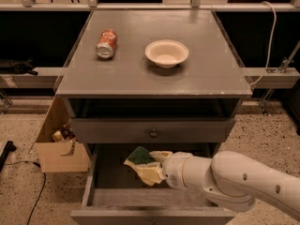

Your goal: Place sponge into middle drawer

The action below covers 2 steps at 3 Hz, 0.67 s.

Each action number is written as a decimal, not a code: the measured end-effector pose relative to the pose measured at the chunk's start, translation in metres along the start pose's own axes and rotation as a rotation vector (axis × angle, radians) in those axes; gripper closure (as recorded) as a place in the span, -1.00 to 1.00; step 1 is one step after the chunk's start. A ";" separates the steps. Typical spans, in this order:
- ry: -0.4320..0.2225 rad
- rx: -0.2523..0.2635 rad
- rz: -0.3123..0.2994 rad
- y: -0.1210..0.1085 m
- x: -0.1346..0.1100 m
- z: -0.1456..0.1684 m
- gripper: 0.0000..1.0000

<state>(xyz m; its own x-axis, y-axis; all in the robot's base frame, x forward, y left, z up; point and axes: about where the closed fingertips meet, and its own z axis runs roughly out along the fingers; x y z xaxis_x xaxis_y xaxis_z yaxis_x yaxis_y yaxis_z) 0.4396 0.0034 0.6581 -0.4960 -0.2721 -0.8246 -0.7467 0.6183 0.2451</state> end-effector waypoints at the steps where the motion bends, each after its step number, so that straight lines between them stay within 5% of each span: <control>1: 0.019 -0.012 -0.005 -0.013 0.001 0.000 1.00; 2: 0.047 -0.056 -0.022 -0.037 0.006 -0.002 1.00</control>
Offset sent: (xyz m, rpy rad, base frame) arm 0.0395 -0.0424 -0.0225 -0.0174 0.0438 0.1190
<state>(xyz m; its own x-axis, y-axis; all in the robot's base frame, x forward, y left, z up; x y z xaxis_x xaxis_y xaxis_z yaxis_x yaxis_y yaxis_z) 0.4637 -0.0228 0.6449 -0.4984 -0.3199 -0.8057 -0.7806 0.5700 0.2566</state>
